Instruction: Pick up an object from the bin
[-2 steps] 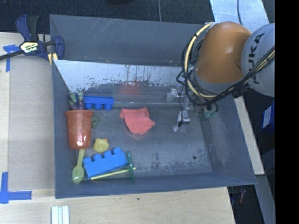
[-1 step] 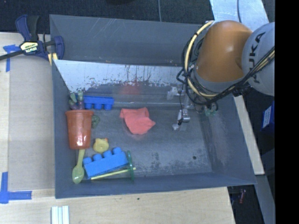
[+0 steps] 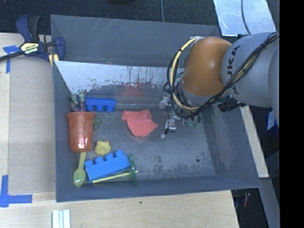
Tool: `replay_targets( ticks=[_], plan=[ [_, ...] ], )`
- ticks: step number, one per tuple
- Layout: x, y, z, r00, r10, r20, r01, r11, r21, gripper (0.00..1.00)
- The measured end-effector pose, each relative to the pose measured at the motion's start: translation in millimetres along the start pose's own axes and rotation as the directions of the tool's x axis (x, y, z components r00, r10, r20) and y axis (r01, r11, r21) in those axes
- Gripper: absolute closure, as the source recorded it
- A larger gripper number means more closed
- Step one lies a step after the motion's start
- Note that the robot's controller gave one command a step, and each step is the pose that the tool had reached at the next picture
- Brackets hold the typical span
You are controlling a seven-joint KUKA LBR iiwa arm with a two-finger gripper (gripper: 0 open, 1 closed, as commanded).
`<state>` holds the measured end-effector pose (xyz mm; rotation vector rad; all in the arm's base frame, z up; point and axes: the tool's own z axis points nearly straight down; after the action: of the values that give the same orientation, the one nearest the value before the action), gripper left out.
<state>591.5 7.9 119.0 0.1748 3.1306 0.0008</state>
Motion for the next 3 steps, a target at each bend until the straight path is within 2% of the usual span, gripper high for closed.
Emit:
replay_targets(
  ticks=[1, 2, 3],
  plan=[
    [-1.6, 17, 28, 0.957, 0.291, 0.002, -0.291, 0.957, 0.000, 0.00],
    [-26.6, 53, 47, 0.993, 0.117, 0.004, -0.117, 0.993, -0.002, 1.00],
    [-26.6, 53, 47, 0.993, 0.117, 0.005, -0.117, 0.993, -0.002, 1.00]
  ],
)
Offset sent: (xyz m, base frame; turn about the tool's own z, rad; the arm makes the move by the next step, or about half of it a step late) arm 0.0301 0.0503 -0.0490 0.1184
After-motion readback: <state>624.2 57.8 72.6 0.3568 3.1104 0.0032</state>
